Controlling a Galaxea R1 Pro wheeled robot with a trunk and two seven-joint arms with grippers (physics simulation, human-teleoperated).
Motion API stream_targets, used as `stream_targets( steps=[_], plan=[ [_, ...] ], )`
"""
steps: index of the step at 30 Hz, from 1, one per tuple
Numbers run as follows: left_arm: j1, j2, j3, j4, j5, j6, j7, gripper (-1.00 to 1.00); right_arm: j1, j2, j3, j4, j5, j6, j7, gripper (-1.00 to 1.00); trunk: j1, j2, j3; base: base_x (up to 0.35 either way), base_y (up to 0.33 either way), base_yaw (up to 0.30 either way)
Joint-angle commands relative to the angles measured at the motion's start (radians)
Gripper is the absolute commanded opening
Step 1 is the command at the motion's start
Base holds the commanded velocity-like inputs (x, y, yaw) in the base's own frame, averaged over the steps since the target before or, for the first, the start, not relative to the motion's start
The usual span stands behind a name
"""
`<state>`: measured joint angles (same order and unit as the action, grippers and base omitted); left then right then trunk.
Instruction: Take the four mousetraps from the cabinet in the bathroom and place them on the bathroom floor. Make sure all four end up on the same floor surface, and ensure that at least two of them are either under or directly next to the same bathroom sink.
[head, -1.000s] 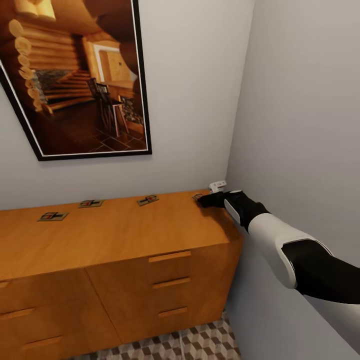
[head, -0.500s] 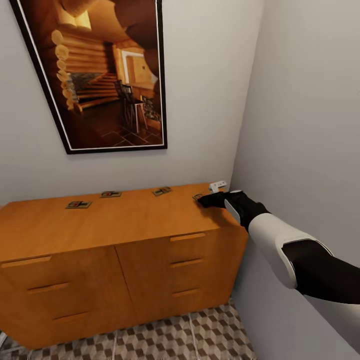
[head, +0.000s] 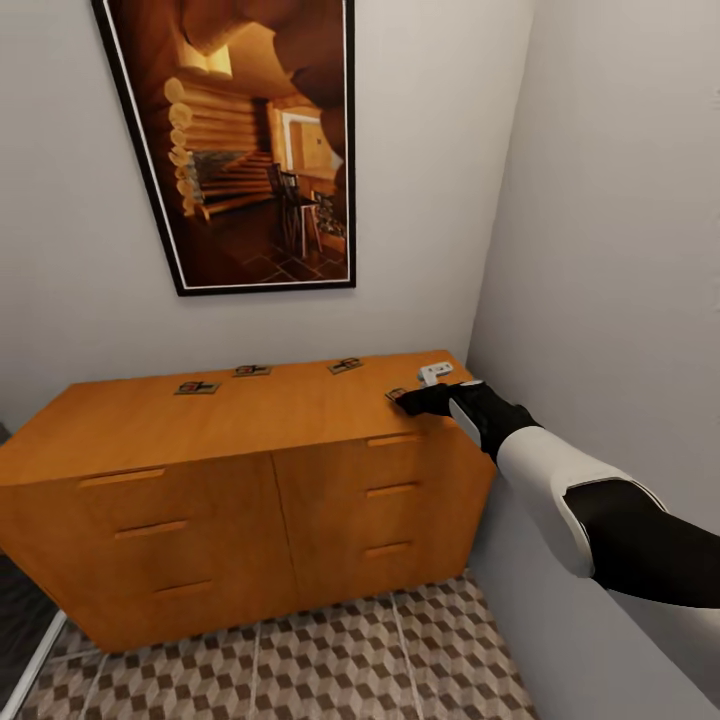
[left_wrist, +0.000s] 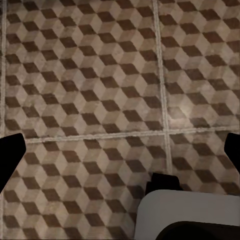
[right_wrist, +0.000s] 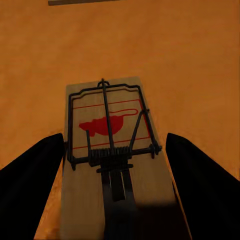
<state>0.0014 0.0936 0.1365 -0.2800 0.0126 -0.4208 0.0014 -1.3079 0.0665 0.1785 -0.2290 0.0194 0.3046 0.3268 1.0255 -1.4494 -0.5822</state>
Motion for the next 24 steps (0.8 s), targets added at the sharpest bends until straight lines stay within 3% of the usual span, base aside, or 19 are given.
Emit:
stream_targets(
  steps=[1, 24],
  plan=[
    [0.000, 0.000, 0.000, -0.001, 0.001, -0.002, 0.000, 1.00, -0.001, 0.000, 0.001, -0.001, 0.002, 0.005, 0.002, -1.00, -0.001, -0.001, -0.001, -0.303, 0.098, 0.000],
    [0.000, 0.000, 0.000, -0.001, 0.001, -0.002, 0.000, 1.00, -0.001, -0.005, 0.004, 0.010, 0.002, 0.003, -0.003, -1.00, -0.001, -0.001, -0.001, -0.325, 0.021, 0.000]
  ],
)
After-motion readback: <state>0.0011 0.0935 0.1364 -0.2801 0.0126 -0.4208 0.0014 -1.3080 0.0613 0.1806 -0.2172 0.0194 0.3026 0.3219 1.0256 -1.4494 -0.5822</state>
